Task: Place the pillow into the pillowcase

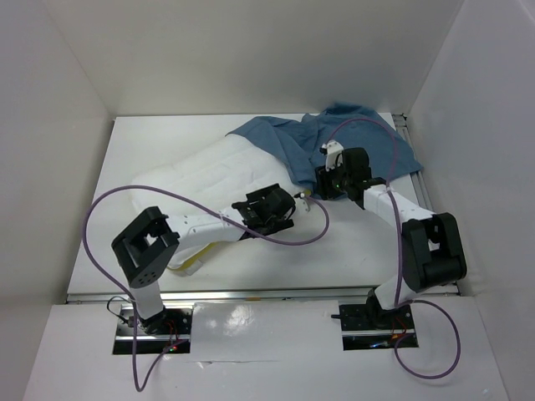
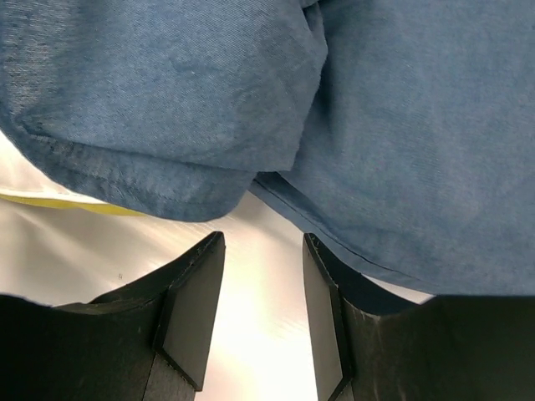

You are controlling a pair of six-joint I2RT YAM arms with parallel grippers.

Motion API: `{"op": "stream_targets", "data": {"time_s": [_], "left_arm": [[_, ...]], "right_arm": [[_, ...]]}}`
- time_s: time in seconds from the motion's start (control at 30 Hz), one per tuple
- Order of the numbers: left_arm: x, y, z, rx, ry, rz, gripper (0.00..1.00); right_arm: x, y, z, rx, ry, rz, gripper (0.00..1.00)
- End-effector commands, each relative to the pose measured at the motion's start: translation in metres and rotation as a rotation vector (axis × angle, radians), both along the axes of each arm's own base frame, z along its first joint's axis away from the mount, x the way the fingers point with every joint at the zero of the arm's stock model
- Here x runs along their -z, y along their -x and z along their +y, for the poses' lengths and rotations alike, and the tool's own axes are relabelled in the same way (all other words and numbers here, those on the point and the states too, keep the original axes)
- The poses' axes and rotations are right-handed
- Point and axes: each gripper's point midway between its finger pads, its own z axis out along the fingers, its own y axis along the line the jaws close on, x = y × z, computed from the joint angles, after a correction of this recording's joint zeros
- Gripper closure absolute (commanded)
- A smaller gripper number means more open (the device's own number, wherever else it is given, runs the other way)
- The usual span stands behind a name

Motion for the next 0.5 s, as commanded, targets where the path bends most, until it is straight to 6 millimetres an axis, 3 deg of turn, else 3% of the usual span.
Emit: {"op": "stream_targets", "data": {"time_s": [0.0,0.17,0.27,0.43,0.47], "left_arm": [[-0.007,-0.005,-0.011,-0.032,0.065,-0.011,0.07],[0.018,-0.007,0.001,-0.095,-0.006,-0.005,0.07],[0.027,-0.012,0.007,-0.134,-0.048,-0.022,0.17],[0.04,-0.012,0.005,-0.137,-0.053,0.02,0.64],[0.037,-0.018,0.006,-0.149,-0.05,0.018,0.89]], "right_arm": [[-0.013,0.002,-0.005,0.008,-0.025,-0.027,0.5],[-0.015,0.003,-0.008,0.005,-0.025,-0.029,0.5],[-0.016,0.003,-0.01,0.006,-0.034,-0.028,0.5],[-0.017,0.006,-0.007,-0.017,-0.058,-0.011,0.5],[-0.019,0.007,-0.01,-0.008,-0.058,-0.009,0.5]]}}
